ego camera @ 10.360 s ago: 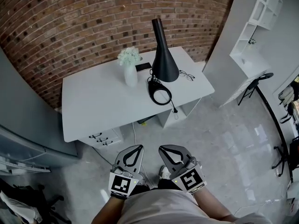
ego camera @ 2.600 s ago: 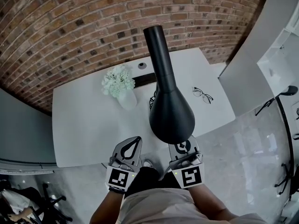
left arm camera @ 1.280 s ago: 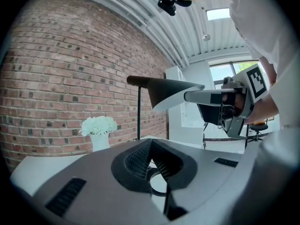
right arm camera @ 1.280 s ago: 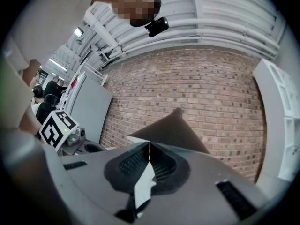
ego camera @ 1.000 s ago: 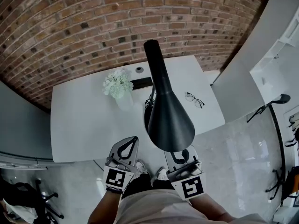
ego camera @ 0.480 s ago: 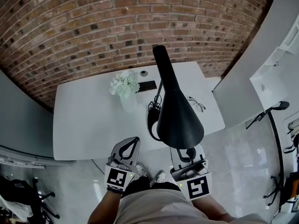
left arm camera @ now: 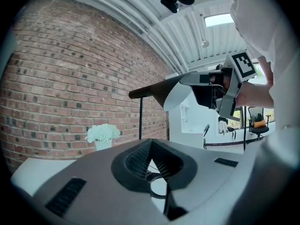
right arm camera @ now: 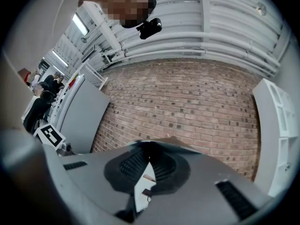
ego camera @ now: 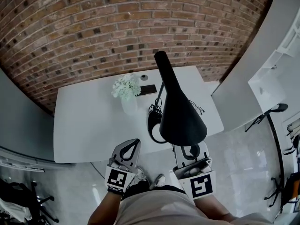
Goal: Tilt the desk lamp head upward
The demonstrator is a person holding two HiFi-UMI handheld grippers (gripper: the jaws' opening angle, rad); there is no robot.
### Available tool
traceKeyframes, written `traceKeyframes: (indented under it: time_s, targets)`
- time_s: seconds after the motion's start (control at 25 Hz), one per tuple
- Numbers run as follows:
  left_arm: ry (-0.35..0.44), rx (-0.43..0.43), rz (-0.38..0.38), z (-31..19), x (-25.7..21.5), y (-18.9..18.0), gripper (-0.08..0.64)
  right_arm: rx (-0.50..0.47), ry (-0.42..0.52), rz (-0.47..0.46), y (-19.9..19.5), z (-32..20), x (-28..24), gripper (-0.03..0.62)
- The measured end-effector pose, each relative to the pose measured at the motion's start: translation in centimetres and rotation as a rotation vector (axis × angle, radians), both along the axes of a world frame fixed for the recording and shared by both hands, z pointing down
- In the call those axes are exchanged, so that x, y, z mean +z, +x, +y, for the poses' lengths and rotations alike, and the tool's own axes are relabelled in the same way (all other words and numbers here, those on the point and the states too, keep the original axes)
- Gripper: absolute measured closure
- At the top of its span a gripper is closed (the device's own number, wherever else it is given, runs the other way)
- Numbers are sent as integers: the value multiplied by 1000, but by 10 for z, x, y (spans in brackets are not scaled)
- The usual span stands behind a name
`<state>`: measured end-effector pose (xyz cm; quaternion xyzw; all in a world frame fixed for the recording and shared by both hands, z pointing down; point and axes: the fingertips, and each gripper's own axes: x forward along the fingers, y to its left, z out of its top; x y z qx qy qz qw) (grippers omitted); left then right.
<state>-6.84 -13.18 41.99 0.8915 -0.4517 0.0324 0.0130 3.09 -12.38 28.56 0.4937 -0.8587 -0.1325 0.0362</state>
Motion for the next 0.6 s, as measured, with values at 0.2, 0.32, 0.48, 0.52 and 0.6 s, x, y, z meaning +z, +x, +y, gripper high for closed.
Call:
traceKeyframes:
  time_s: [0.2,0.32,0.48,0.52,0.6]
  targets:
    - [11,20,-6,-1,-7,9,552,4,-15,-11,1,0,-4,575]
    - [20,27,-6,-2,-14,13,552,6,-18,-17,3,-1,-9,575]
    - [33,25,-6,-5,-20,14,552,5,-7,-19,3,-3,-19,575]
    - [37,24,-8,-6,-21,14,552,3,-3,-20,2,-4,-21,575]
    - [45,24,-8,-7,-23,15,552,-3,4,-24,0,-4,-26,575]
